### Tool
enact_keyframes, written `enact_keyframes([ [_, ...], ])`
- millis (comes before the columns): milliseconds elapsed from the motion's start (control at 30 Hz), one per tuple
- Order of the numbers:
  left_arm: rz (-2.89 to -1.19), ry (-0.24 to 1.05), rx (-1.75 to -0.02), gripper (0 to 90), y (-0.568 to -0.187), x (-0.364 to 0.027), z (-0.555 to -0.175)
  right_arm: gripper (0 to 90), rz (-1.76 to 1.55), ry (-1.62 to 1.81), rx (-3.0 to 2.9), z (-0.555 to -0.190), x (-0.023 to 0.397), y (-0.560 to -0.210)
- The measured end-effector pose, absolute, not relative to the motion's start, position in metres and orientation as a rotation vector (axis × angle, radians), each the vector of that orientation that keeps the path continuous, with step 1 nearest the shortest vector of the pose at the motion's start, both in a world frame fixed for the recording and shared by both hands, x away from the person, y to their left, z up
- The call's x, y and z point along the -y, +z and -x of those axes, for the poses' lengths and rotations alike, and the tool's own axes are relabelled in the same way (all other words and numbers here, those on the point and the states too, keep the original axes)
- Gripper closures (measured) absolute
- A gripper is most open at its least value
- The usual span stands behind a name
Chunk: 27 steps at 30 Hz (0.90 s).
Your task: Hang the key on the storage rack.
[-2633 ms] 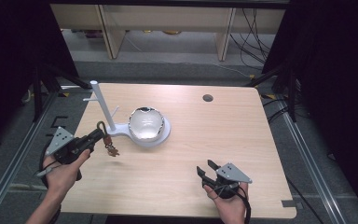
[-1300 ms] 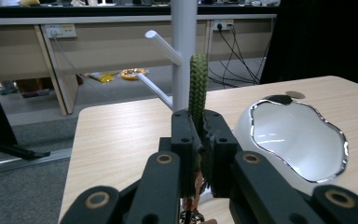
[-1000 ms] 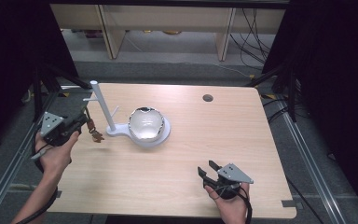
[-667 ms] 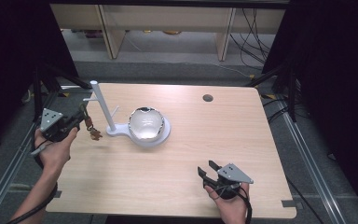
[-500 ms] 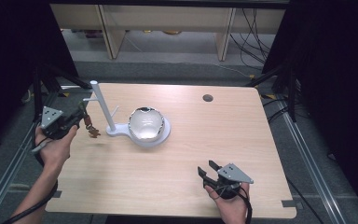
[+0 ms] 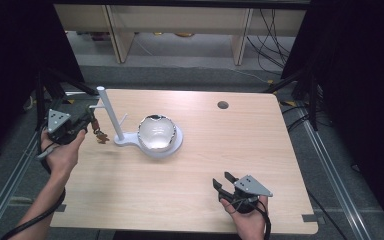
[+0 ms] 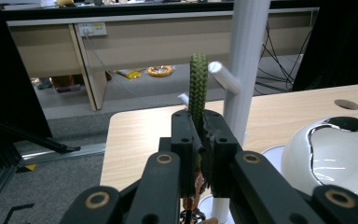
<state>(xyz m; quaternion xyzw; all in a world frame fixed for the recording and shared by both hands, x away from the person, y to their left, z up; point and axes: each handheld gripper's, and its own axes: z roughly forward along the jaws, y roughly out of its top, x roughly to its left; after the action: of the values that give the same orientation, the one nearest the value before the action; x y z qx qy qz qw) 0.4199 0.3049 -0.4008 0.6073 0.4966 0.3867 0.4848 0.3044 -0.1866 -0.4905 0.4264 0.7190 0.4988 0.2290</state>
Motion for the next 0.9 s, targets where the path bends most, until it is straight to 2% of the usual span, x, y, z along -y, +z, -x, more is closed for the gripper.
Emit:
enact_keyframes([
  [667,-1.499,0.985,-1.171,84.1,-0.394,-0.287,-0.41,49.3,-1.167,1.374,-1.981,-0.305,0.187,-0.49],
  [733,-1.498,0.988,-1.164,88.4,-0.393,-0.286,-0.411,49.3,-1.163,1.373,-1.978,-0.305,0.187,-0.49],
  [900,-1.485,0.973,-1.176,89.2,-0.392,-0.284,-0.416,49.3,-1.209,1.39,-1.97,-0.302,0.187,-0.489],
])
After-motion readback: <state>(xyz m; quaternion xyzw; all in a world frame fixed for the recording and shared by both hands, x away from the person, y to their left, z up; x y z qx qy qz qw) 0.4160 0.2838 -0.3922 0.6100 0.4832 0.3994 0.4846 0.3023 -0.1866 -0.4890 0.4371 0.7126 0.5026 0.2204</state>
